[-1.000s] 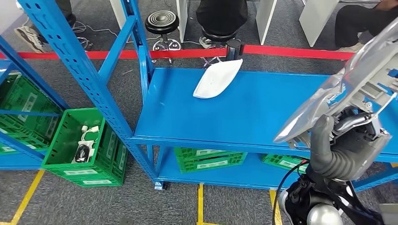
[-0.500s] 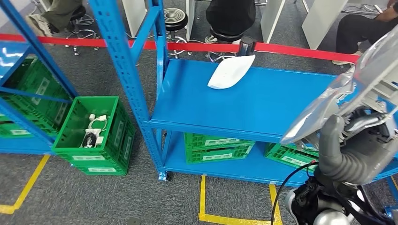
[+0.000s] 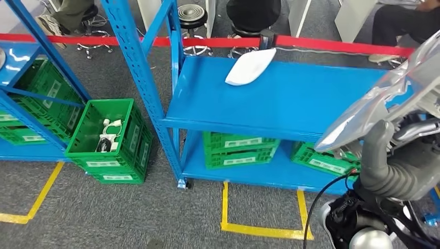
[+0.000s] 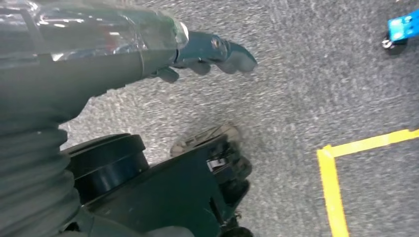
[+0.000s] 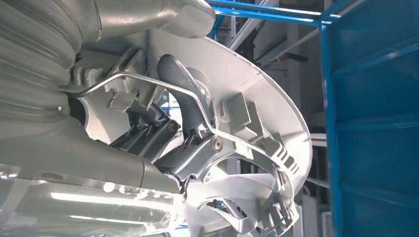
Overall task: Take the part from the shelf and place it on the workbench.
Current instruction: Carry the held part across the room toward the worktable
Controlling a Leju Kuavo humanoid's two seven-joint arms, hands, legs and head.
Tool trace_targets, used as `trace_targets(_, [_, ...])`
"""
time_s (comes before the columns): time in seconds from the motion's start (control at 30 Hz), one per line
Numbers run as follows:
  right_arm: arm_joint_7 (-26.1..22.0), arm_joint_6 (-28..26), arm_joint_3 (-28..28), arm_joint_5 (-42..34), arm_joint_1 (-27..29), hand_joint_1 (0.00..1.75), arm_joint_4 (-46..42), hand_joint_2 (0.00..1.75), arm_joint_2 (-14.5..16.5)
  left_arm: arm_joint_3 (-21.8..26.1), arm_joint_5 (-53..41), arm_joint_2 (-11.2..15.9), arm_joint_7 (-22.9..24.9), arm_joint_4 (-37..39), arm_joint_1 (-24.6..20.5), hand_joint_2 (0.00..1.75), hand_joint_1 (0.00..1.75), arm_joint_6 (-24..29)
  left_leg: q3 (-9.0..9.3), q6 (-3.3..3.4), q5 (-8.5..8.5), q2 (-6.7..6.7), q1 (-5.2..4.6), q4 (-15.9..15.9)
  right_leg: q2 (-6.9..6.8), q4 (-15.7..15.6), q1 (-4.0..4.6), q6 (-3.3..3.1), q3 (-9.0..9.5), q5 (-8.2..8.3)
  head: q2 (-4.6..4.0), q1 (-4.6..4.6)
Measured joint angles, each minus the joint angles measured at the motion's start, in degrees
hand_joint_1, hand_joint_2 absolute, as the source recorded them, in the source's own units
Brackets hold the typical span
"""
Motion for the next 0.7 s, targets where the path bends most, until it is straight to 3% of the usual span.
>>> trace_targets(0.03, [0.04, 0.00, 0.00, 0.03, -0.04, 1.54, 0.00, 1.75, 0.01, -0.10, -0.10, 0.02, 0.17, 0.02, 0.00, 1.75, 0.00, 0.01, -0.82, -0.35, -2.05, -0.02, 0.24, 3.65, -0.10, 0.22, -0.02, 0.01, -0.87, 0.53, 0.00, -0.33])
trace_targets(0.07, [0.12, 0.00, 0.01, 0.04, -0.06, 1.54, 0.01, 1.75, 0.02, -0.23, -0.22, 0.04, 0.34, 0.04, 0.00, 1.75, 0.00, 0.01, -1.12, -0.66, -2.73, -0.03, 0.46, 6.25, -0.20, 0.48, -0.06, 0.11, -1.77, 1.03, 0.00, -0.58])
trace_targets(0.13, [0.29, 0.00, 0.02, 0.03, -0.08, 1.54, 0.02, 1.75, 0.03, -0.48, -0.50, 0.11, 0.76, 0.09, 0.01, 1.75, 0.00, 0.04, 0.62, -1.15, -0.63, -0.01, 0.84, 6.44, -0.34, 1.20, -0.25, 0.48, -3.74, 1.93, 0.00, -1.07])
trace_targets(0.2, [0.38, 0.01, 0.04, -0.14, -0.11, 1.54, 0.02, 1.75, 0.05, -0.71, -0.79, 0.19, 1.15, 0.17, -0.02, 1.75, 0.00, 0.13, 6.04, -1.38, 1.93, 0.01, 1.05, -0.42, -0.39, 2.35, -0.47, 1.06, -5.65, 2.61, 0.00, -1.49])
trace_targets(0.27, [0.37, 0.02, 0.08, -0.50, -0.20, 1.54, 0.04, 1.75, 0.08, -0.94, -1.05, 0.29, 1.50, 0.25, -0.09, 1.75, 0.00, 0.26, 10.76, -0.92, 1.59, -0.05, 0.94, -7.54, -0.44, 3.38, -0.59, 1.75, -6.91, 3.23, 0.00, -1.67])
trace_targets(0.3, [0.29, 0.02, 0.13, -0.76, -0.25, 1.54, 0.07, 1.75, 0.09, -1.08, -1.16, 0.36, 1.67, 0.27, -0.11, 1.75, 0.00, 0.31, 11.55, -0.51, 1.03, -0.09, 0.79, -9.17, -0.47, 3.56, -0.64, 2.09, -7.22, 3.65, 0.00, -1.70])
trace_targets(0.37, [-0.07, 0.02, 0.29, -1.34, -0.32, 1.54, 0.21, 1.75, 0.15, -1.46, -1.40, 0.49, 1.98, 0.31, -0.09, 1.75, 0.00, 0.37, 10.98, 0.64, 1.55, -0.07, 0.69, -9.73, -0.45, 3.52, -0.82, 2.82, -7.68, 4.44, 0.00, -1.65])
trace_targets(0.4, [-0.36, 0.02, 0.41, -1.62, -0.33, 1.54, 0.33, 1.75, 0.20, -1.64, -1.50, 0.57, 2.13, 0.33, -0.11, 1.75, 0.00, 0.40, 10.44, 1.21, 2.19, -0.02, 0.70, -9.81, -0.31, 3.90, -0.92, 3.15, -8.09, 3.75, 0.00, -1.55])
trace_targets(0.47, [-1.01, 0.01, 0.67, -2.14, -0.32, 1.54, 0.57, 1.75, 0.29, -1.85, -1.67, 0.69, 2.31, 0.36, -0.23, 1.75, 0.00, 0.48, 9.05, 2.11, 3.67, 0.12, 0.76, -9.99, -0.01, 7.69, -1.06, 3.68, -9.40, -0.88, 0.00, -1.03])
trace_targets(0.53, [-1.54, 0.00, 0.91, -2.67, -0.30, 1.54, 0.81, 1.75, 0.34, -2.01, -1.86, 0.83, 2.48, 0.36, -0.30, 1.75, 0.00, 0.64, 7.43, 2.48, 5.06, 0.22, 0.53, -9.92, 0.12, 15.00, -1.07, 3.99, -10.56, -6.52, 0.00, -0.35])
trace_targets(0.57, [-1.72, 0.00, 1.00, -2.88, -0.27, 1.54, 0.95, 1.75, 0.38, -2.10, -1.96, 0.89, 2.54, 0.36, -0.30, 1.75, 0.00, 0.73, 6.62, 2.55, 5.70, 0.28, 0.37, -9.87, 0.13, 18.09, -1.08, 4.03, -10.65, -7.65, 0.00, -0.17])
trace_targets(0.6, [-1.84, 0.00, 1.07, -3.02, -0.26, 1.54, 1.07, 1.75, 0.42, -2.19, -2.05, 0.98, 2.62, 0.36, -0.29, 1.75, 0.00, 0.82, 5.77, 2.58, 6.34, 0.37, 0.20, -9.80, 0.13, 19.70, -1.07, 3.98, -10.10, -7.44, 0.00, -0.09])
trace_targets(0.63, [-1.96, 0.00, 1.12, -3.09, -0.26, 1.54, 1.17, 1.75, 0.47, -2.25, -2.13, 1.05, 2.68, 0.36, -0.29, 1.75, 0.00, 0.90, 4.95, 2.55, 6.94, 0.44, 0.04, -9.74, 0.14, 19.28, -1.07, 3.84, -8.75, -6.20, 0.00, -0.03])
trace_targets(0.7, [-2.20, 0.01, 1.21, -3.15, -0.34, 1.54, 1.34, 1.75, 0.58, -2.46, -2.23, 1.17, 2.81, 0.36, -0.32, 1.75, 0.00, 1.00, 3.58, 2.33, 8.08, 0.52, -0.22, -9.64, 0.31, 12.97, -1.01, 3.31, -3.49, -3.55, 0.00, -0.01])
